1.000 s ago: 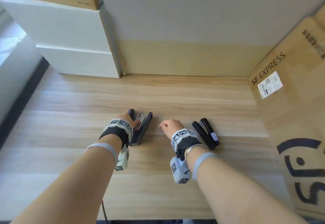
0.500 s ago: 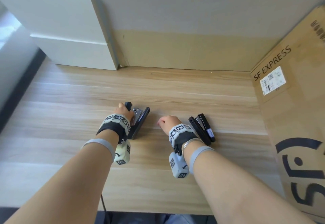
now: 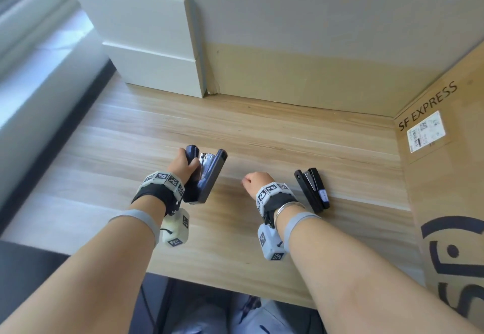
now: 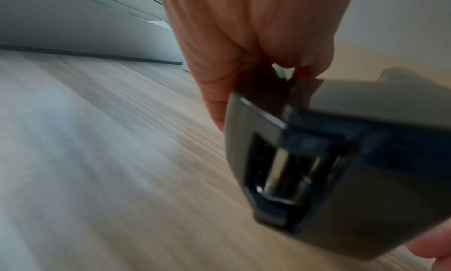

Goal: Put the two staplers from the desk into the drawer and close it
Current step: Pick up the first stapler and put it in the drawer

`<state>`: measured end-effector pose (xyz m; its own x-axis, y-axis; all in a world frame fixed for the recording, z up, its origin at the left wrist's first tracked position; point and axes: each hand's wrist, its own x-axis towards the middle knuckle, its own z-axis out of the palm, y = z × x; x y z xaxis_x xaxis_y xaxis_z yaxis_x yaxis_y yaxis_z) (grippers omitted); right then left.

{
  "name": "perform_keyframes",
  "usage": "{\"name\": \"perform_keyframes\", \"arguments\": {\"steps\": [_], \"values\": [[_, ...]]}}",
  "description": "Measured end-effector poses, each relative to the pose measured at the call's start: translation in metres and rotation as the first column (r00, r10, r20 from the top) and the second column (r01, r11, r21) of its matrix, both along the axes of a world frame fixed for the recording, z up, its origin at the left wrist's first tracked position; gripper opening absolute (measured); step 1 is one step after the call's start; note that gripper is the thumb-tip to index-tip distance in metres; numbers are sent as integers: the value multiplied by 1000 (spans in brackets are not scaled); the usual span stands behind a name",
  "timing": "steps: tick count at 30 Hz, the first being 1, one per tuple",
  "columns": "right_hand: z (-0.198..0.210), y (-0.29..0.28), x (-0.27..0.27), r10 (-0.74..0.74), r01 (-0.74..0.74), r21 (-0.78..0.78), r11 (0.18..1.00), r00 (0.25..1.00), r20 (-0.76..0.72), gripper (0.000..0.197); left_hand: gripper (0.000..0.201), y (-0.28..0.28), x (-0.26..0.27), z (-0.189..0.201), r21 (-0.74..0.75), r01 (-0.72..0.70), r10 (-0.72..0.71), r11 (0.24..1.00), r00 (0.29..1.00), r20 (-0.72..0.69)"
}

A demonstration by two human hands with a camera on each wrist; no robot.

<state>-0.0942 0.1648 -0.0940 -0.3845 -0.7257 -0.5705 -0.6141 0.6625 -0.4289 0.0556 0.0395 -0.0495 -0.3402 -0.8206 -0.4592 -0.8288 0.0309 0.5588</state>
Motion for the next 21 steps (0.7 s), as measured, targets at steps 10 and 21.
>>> {"name": "perform_keyframes", "arguments": {"steps": [10, 21], "values": [[-4, -20, 81, 83, -87, -32, 996, 990, -111, 32, 49, 4, 115, 15, -14, -4, 4, 1000, 1000, -6], [-33, -50, 209, 164, -192, -100, 976, 957, -238, 45, 46, 19, 325, 0, -26, -143, 145, 989, 986, 84]]}}
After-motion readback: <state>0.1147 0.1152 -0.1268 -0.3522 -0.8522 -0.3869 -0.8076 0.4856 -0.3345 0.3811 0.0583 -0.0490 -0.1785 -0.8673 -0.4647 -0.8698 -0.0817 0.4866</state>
